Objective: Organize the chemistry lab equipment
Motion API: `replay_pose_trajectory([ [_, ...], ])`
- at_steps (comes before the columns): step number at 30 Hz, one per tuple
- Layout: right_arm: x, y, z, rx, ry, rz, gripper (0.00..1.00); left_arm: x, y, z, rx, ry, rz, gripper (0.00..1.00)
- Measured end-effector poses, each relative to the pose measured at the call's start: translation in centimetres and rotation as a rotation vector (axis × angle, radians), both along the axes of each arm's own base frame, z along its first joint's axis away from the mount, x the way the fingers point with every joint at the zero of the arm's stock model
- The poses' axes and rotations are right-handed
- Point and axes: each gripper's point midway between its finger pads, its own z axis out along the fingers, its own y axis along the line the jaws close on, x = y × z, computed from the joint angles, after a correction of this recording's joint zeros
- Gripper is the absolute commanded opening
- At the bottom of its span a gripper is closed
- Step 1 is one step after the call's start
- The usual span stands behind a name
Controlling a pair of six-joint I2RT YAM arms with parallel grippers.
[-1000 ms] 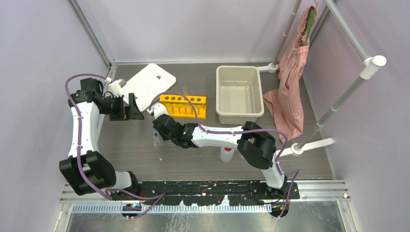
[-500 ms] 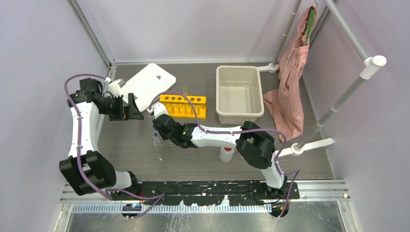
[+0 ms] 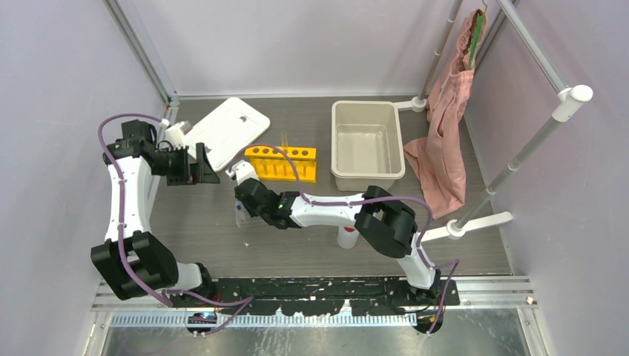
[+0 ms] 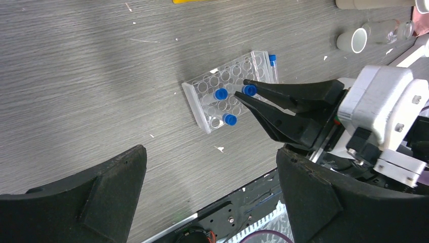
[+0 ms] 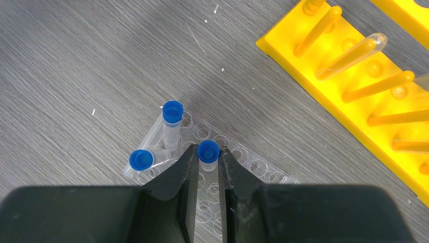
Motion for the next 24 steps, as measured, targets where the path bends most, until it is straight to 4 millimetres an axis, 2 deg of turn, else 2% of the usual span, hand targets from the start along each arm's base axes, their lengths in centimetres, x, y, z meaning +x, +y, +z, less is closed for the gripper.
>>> replay_pose_trajectory([
  [5,0.2,-0.1,-0.6,-0.006,0.003,-0.004,0.02,0.0,0.0,0.0,0.001,-0.001,-0.001,1.0],
  [6,0.2,-0.1,-0.7,-0.005,0.004,-0.004,0.08,0.0,0.0,0.0,0.001,-0.001,-0.001,1.0],
  [7,0.2,-0.1,-0.7,-0.005,0.005,-0.002,0.23,0.0,0.0,0.0,0.001,-0.001,-0.001,1.0],
  [8,0.1,-0.1,-0.8,-0.005,0.006,-0.001,0.31,0.0,0.0,0.0,0.001,-0.001,-0.001,1.0],
  [10,0.1,-0.2,-0.9,-0.003,0.011,-0.004,0.55,0.0,0.1,0.0,0.001,-0.001,0.0,1.0],
  [12,0.1,-0.2,-0.9,0.002,0.014,-0.009,0.65,0.0,0.1,0.0,0.001,-0.001,0.001,1.0],
  [17,-0.2,-1.1,-1.4,0.007,0.035,-0.038,0.79,0.0,0.1,0.0,0.001,-0.001,0.001,1.0],
  [20,-0.3,-2.0,0.0,0.027,0.048,-0.071,0.99,0.0,0.1,0.0,0.001,-0.002,0.002,1.0],
  [24,-0.1,-3.2,3.8,0.101,0.058,-0.137,1.0,0.0,0.2,0.1,0.002,-0.005,0.004,1.0],
])
